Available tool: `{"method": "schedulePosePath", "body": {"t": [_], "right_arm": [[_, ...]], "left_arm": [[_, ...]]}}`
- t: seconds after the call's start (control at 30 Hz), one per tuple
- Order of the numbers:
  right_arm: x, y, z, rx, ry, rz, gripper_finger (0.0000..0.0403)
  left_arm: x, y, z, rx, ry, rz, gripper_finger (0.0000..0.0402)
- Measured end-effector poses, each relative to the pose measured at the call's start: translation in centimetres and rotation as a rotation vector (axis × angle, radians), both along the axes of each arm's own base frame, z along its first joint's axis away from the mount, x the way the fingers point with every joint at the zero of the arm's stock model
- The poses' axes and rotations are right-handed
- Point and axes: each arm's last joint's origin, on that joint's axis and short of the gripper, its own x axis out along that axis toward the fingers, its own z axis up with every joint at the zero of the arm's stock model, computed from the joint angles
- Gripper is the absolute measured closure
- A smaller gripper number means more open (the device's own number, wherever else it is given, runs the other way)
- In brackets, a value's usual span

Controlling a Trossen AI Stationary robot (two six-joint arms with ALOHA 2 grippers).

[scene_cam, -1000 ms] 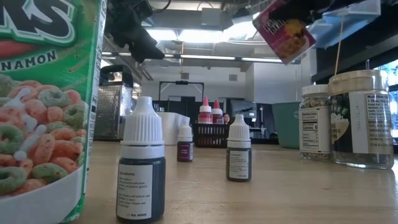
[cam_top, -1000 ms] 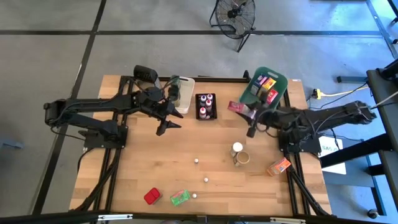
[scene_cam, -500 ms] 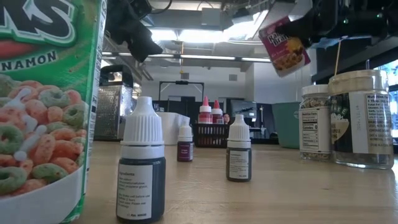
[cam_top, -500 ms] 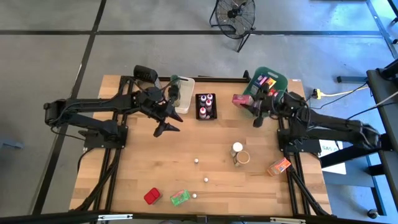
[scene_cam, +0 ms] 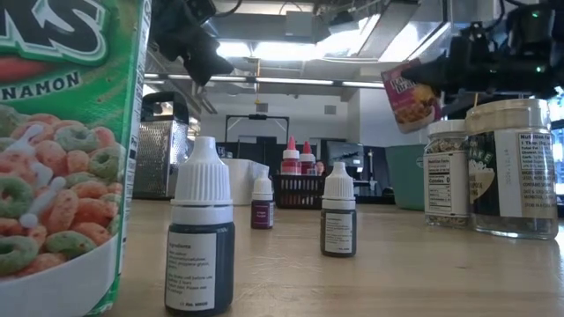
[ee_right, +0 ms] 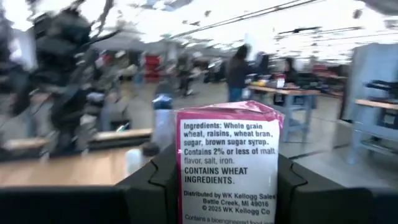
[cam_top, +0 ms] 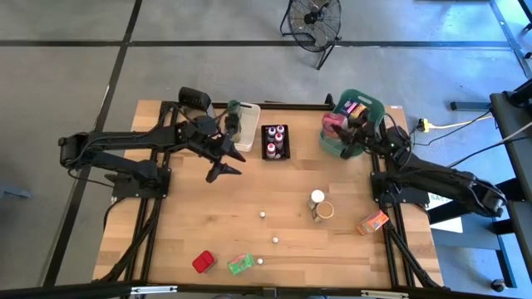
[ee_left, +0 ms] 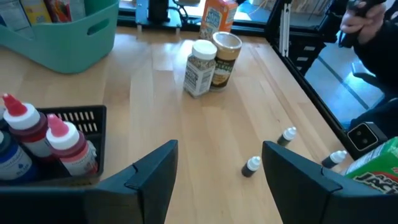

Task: Pick & Place Kitchen Items
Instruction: Put the purple cereal box into the green bin

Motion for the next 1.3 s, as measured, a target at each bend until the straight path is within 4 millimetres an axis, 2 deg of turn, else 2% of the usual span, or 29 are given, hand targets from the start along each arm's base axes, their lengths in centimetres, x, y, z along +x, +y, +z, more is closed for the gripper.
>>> {"method": "schedulePosePath", "body": {"t": [0.23, 0.83, 1.3], "right_arm": [[-1.1, -0.1, -2.1, 0.077, -0.089, -0.194, 0.0258], [-1.0, -0.4, -3.1, 0.208, -0.074, -0.261, 0.0258], [-0.4, -0.9, -4.9, 0.242, 0.085, -0.292, 0.0258]], "left_arm": [[0.0, 0.0, 0.1, 0.003, -0.009, 0.000, 0.0175], [0.1, 0.0, 0.1, 0.014, -0.018, -0.004, 0.0176], [0.1, 0.0, 0.1, 0.012, -0.018, -0.002, 0.0174]]}}
